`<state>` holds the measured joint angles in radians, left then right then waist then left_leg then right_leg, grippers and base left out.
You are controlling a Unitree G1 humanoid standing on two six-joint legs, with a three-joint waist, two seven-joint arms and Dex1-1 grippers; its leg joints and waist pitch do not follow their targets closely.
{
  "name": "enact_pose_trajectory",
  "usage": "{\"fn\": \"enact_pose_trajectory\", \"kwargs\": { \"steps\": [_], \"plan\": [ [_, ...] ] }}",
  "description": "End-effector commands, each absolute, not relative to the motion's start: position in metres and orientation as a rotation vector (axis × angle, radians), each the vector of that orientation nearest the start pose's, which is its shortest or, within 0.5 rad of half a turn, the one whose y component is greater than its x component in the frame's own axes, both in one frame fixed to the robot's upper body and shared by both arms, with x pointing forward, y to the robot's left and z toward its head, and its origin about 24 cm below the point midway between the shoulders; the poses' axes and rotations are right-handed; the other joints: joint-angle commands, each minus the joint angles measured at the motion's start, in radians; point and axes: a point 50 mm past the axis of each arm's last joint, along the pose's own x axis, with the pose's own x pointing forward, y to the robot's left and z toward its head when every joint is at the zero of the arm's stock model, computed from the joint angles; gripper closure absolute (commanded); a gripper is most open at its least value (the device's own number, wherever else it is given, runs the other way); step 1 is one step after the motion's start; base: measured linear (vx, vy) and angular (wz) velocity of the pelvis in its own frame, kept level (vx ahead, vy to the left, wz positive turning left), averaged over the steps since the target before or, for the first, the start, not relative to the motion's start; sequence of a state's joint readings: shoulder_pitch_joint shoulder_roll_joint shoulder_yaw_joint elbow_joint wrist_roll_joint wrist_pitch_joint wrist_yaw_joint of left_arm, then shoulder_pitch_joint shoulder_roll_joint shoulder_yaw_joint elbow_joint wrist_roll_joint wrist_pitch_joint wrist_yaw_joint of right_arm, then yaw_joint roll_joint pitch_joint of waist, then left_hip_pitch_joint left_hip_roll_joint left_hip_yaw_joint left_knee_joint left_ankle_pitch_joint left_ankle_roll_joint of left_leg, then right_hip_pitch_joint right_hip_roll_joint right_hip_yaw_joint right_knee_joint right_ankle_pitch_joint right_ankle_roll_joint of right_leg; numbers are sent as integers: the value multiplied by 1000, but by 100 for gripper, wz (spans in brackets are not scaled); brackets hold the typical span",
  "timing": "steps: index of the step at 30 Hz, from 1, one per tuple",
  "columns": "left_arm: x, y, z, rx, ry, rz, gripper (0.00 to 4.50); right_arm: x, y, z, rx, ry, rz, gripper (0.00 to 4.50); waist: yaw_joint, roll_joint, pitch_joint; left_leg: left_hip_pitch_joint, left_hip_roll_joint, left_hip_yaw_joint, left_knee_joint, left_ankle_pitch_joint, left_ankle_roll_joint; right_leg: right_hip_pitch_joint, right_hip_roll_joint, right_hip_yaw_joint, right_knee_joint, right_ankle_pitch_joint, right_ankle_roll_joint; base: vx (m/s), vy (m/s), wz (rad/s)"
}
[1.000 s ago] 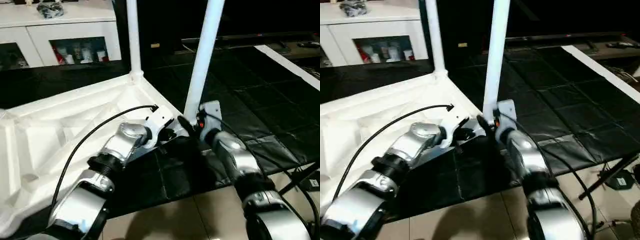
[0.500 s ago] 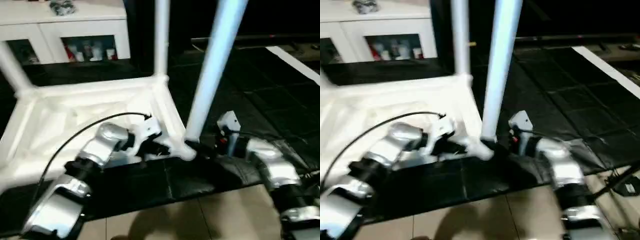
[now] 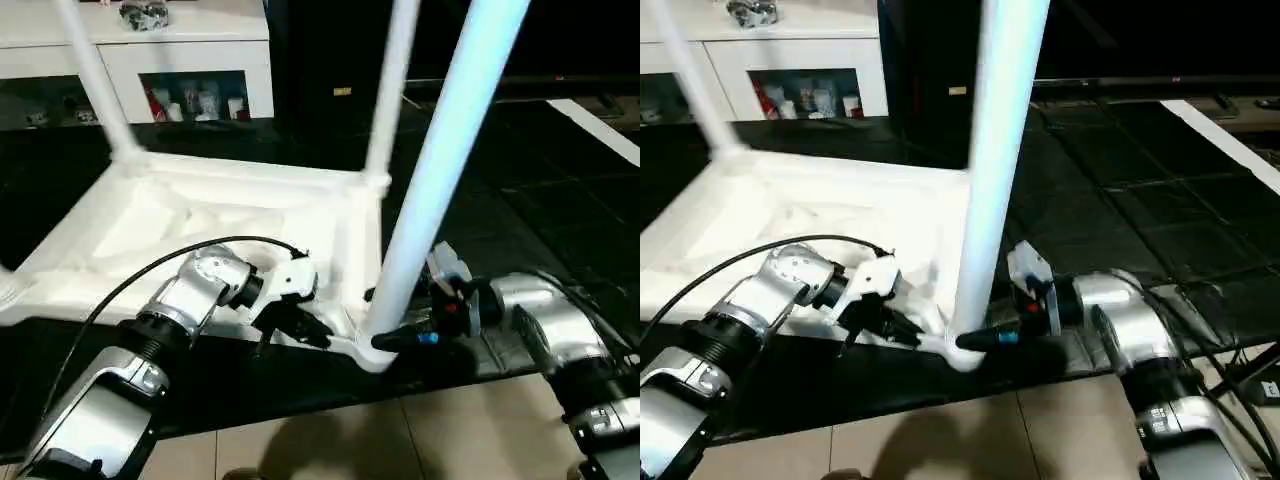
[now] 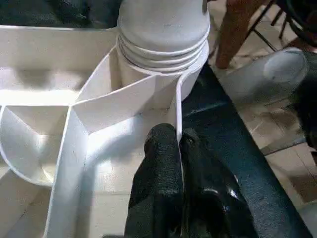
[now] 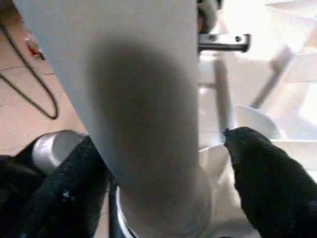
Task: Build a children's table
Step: Rotate leg to tighten
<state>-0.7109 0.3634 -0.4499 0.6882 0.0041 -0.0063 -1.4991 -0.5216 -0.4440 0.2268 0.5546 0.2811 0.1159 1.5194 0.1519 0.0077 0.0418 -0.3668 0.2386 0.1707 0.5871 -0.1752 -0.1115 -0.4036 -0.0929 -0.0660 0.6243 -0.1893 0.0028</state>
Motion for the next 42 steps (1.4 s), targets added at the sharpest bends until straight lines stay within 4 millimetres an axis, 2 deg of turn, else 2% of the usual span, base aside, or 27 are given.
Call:
{"fn": "enact_pose_trajectory", "kwargs": {
  "steps": [1, 7, 9, 11, 15, 18, 20, 22, 23, 24, 25, 26, 27, 28, 29, 30, 31, 34, 35, 37, 38, 39, 42],
  "plan": [
    [306, 100, 61, 558, 522, -1819, 450, 293, -157, 63, -35, 356, 1612, 110, -7, -4, -65, 9, -7, 15, -66, -205, 44, 53, -35, 31, -66, -90, -267, 0, 0, 0],
    [306, 101, 60, 555, 532, -1826, 450, 290, -157, 61, -9, 374, 1643, 162, -7, -3, -64, 11, -7, 15, -67, -218, 43, 52, -35, 31, -69, -113, -264, 0, 0, 0],
    [306, 101, 60, 554, 535, -1826, 450, 290, -156, 61, -3, 379, 1649, 177, -6, 0, -64, 10, -7, 15, -67, -219, 40, 52, -36, 31, -69, -114, -264, 0, 0, 0],
    [306, 101, 60, 553, 536, -1825, 450, 289, -156, 61, -2, 379, 1651, 198, -7, -1, -64, 11, -6, 15, -67, -220, 38, 52, -36, 31, -69, -112, -265, 0, 0, 0],
    [311, 99, 59, 516, 541, -1744, 450, 287, -155, 60, 47, 371, 1642, 221, -5, -1, -64, 11, -7, 15, -67, -214, 39, 52, -35, 32, -68, -104, -266, 0, 0, 0],
    [322, 96, 61, 478, 514, -1599, 450, 292, -151, 58, 61, 335, 1510, 226, -4, -2, -62, 11, -7, 16, -67, -213, 36, 50, -35, 33, -69, -110, -263, 0, 0, 0],
    [332, 91, 65, 430, 495, -1444, 450, 302, -147, 52, 64, 319, 1312, 229, -11, -12, -57, 11, -13, 13, -73, -248, 9, 51, -39, 31, -83, -240, -219, 0, 0, 0],
    [337, 86, 67, 370, 484, -1361, 450, 307, -141, 48, 65, 310, 1205, 233, -19, -8, -55, 10, -14, 12, -75, -257, -6, 48, -42, 33, -89, -313, -187, 0, 0, 0],
    [339, 83, 69, 342, 477, -1320, 450, 309, -137, 46, 67, 307, 1158, 236, -27, -10, -56, 4, -15, 8, -78, -251, -10, 54, -42, 29, -90, -341, -170, 0, 0, 0],
    [341, 78, 69, 316, 466, -1281, 450, 311, -132, 44, 64, 306, 1106, 238, -27, -10, -56, 4, -15, 8, -78, -251, -10, 54, -42, 29, -90, -341, -170, 0, 0, 0],
    [342, 75, 70, 300, 460, -1258, 450, 313, -129, 43, 62, 306, 1075, 238, -40, -11, -57, 0, -17, 7, -77, -234, -12, 53, -39, 28, -91, -324, -163, 0, 0, 0],
    [342, 75, 70, 300, 460, -1258, 450, 313, -129, 43, 62, 306, 1075, 242, -48, -11, -59, 0, -18, 8, -76, -223, -4, 53, -37, 29, -90, -290, -172, 0, 0, 0],
    [345, 68, 70, 276, 444, -1200, 450, 317, -120, 42, 56, 308, 1001, 244, -50, -8, -60, 0, -18, 8, -74, -215, -1, 52, -36, 30, -88, -265, -179, 0, 0, 0],
    [348, 60, 69, 240, 427, -1119, 450, 325, -108, 40, 62, 320, 902, 244, -60, -8, -60, -3, -21, 9, -71, -197, 0, 52, -34, 31, -85, -223, -191, 0, 0, 0],
    [351, 55, 68, 219, 420, -1071, 450, 329, -101, 40, 66, 328, 838, 246, -66, -8, -62, -6, -24, 8, -71, -177, -3, 56, -31, 29, -82, -202, -196, 0, 0, 0],
    [351, 54, 68, 213, 418, -1058, 450, 331, -99, 40, 68, 331, 820, 246, -66, -8, -62, -6, -24, 8, -71, -177, -3, 56, -31, 29, -82, -202, -196, 0, 0, 0],
    [355, 48, 68, 205, 402, -980, 450, 338, -88, 41, 83, 342, 729, 247, -70, -6, -64, -1, -25, 10, -68, -172, 0, 54, -31, 29, -82, -183, -204, 0, 0, 0],
    [355, 42, 66, 247, 390, -950, 450, 344, -79, 43, 70, 331, 668, 247, -76, -3, -63, 0, -23, 9, -71, -183, -2, 53, -32, 29, -83, -176, -208, 0, 0, 0],
    [353, 39, 65, 250, 391, -951, 450, 347, -74, 45, 71, 316, 642, 247, -78, -9, -65, 2, -21, 12, -70, -174, 12, 54, -30, 30, -83, -139, -215, 0, 0, 0],
    [352, 38, 65, 243, 393, -959, 450, 347, -70, 48, 104, 295, 665, 247, -77, -6, -67, 2, -22, 13, -69, -147, 30, 57, -30, 30, -78, -83, -228, 0, 0, 0],
    [352, 39, 66, 242, 393, -957, 450, 347, -69, 49, 117, 282, 672, 213, -76, -12, -67, 1, -22, 14, -68, -131, 44, 59, -30, 30, -77, -53, -235, 0, 0, 0],
    [352, 39, 66, 242, 393, -957, 450, 347, -69, 49, 117, 282, 672, 180, -75, -9, -68, 1, -22, 14, -68, -123, 49, 60, -30, 30, -74, -42, -239, 0, 0, 0],
    [353, 47, 65, 256, 390, -983, 450, 344, -76, 49, 109, 255, 693, 178, -73, -9, -65, 2, -22, 15, -68, -122, 63, 61, -32, 30, -77, -43, -241, 0, 0, 0]
  ]
}}
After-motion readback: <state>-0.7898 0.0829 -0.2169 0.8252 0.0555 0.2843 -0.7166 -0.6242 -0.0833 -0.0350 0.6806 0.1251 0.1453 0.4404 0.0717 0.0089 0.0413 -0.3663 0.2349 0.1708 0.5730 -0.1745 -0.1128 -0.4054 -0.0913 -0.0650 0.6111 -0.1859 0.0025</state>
